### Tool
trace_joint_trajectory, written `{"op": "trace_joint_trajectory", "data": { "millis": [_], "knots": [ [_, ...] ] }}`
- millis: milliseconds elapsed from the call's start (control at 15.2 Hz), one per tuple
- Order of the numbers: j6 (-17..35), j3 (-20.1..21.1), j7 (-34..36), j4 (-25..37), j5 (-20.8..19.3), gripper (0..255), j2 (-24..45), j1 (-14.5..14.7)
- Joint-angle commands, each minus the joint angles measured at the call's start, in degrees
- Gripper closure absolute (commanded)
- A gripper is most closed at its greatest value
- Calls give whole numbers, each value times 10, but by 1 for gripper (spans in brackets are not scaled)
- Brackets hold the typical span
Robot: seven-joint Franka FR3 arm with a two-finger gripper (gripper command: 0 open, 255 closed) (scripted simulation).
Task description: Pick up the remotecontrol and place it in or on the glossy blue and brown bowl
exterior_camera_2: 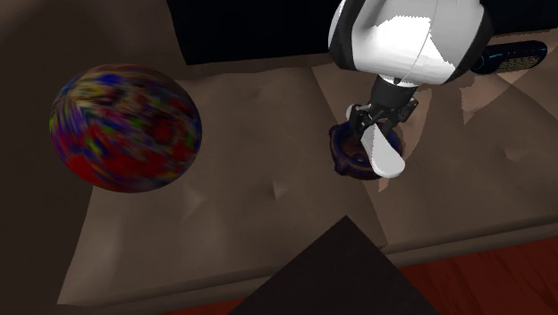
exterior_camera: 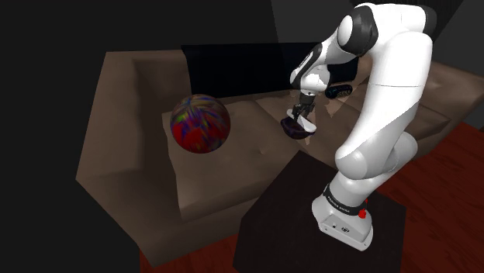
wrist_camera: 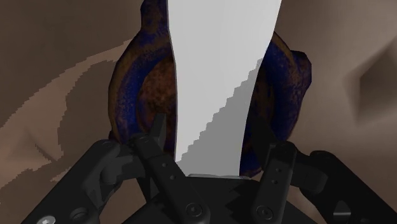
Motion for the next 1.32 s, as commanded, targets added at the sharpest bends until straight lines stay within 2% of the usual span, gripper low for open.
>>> {"op": "trace_joint_trajectory", "data": {
  "millis": [0, 66, 132, 462, 726, 1254],
  "knots": [
    [0, 0, 0, 0, 0, 255, 0, 0],
    [0, 0, 0, 0, 0, 255, 0, 0],
    [0, 0, 0, 0, 0, 0, 0, 0],
    [0, 0, 0, 0, 0, 0, 0, 0],
    [-62, -18, 26, 11, -38, 0, -57, 14],
    [-62, -18, 26, 11, -38, 0, -57, 13]
  ]
}}
